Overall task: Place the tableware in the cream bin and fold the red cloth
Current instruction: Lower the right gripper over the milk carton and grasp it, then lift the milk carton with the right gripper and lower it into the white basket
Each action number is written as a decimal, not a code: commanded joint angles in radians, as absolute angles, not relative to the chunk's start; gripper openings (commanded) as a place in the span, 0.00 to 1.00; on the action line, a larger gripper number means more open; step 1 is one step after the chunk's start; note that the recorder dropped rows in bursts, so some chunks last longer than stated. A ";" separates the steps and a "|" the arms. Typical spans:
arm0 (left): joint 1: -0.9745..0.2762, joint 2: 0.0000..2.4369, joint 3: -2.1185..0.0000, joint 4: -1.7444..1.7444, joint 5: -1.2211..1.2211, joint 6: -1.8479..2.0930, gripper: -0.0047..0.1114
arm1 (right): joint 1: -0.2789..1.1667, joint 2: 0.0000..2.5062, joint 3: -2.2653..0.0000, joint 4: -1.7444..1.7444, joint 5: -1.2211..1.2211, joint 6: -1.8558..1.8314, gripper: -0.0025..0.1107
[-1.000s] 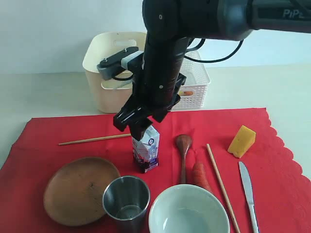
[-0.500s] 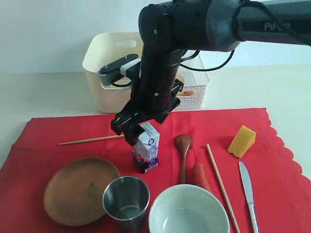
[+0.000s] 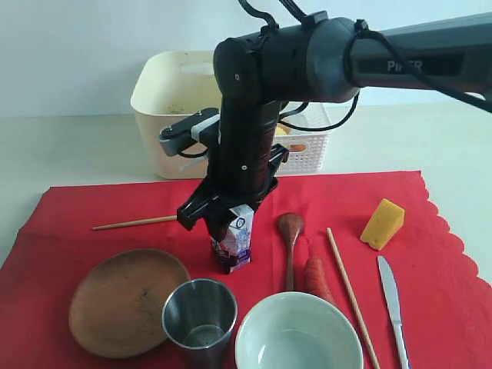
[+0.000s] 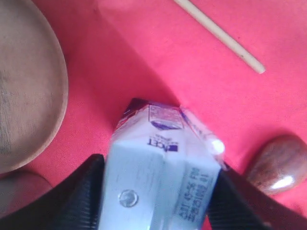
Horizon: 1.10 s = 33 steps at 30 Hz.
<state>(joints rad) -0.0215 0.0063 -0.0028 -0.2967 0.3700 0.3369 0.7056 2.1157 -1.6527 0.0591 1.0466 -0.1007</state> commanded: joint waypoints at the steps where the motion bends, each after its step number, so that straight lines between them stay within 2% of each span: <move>1: -0.019 0.000 0.000 -0.299 0.364 0.335 0.04 | 0.709 2.117 -1.658 0.054 1.044 -0.101 0.21; 4: -0.019 0.000 0.000 -0.299 0.364 0.335 0.04 | 0.709 2.117 -1.658 0.047 1.044 -0.103 0.07; 6: -0.019 0.000 0.000 -0.299 0.364 0.335 0.04 | 0.709 2.117 -1.659 0.047 1.046 -0.113 0.02; 17: -0.019 0.000 0.000 -0.299 0.364 0.335 0.04 | 0.709 1.989 -1.663 0.014 1.051 -0.137 0.02; 33: -0.019 0.000 0.000 -0.299 0.364 0.335 0.04 | 0.707 1.754 -1.663 -0.292 1.004 -0.034 0.02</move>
<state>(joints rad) -0.0215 0.0063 -0.0028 -0.2967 0.3700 0.3369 0.7056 1.7846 -1.6527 -0.2040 1.0492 -0.0863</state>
